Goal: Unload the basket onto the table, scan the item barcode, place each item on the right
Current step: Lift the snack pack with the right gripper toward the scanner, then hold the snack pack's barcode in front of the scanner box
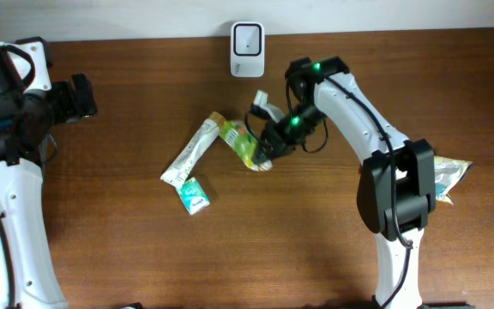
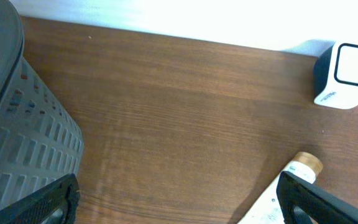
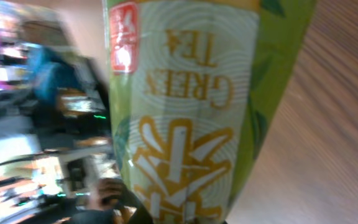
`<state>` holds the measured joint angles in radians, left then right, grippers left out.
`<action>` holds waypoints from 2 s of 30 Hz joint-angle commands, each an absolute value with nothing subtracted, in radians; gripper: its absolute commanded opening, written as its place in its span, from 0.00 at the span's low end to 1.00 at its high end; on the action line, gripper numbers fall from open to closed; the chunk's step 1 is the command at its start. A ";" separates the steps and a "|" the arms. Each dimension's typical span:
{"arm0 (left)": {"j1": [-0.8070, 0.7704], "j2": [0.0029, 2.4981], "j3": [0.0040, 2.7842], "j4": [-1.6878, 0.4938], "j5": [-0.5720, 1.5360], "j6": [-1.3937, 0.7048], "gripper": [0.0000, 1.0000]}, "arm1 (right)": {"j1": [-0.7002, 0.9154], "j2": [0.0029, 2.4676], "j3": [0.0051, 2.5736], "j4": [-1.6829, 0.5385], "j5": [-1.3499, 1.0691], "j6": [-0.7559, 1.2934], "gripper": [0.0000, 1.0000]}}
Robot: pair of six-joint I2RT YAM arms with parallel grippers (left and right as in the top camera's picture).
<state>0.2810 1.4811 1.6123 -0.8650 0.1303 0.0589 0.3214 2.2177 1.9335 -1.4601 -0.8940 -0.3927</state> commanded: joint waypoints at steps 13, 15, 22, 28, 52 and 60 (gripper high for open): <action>0.285 1.476 1.617 -0.862 0.130 0.060 0.99 | 0.085 2.095 2.161 -1.477 -1.552 -0.426 0.04; 0.285 1.476 1.617 -0.862 0.130 0.060 0.99 | 0.078 2.068 2.161 -1.477 -1.551 -0.441 0.04; 0.285 1.476 1.617 -0.862 0.130 0.060 0.99 | 0.080 2.049 2.162 -1.430 -1.454 -0.439 0.04; 0.285 1.476 1.617 -0.862 0.130 0.060 0.99 | 0.252 2.049 2.405 -1.286 -0.656 -0.191 0.04; 0.285 1.476 1.617 -0.862 0.130 0.060 0.99 | 0.515 2.610 2.287 -0.146 0.916 -0.931 0.04; 0.285 1.476 1.617 -0.862 0.130 0.060 0.99 | 0.503 2.626 2.287 -0.116 0.955 -0.931 0.04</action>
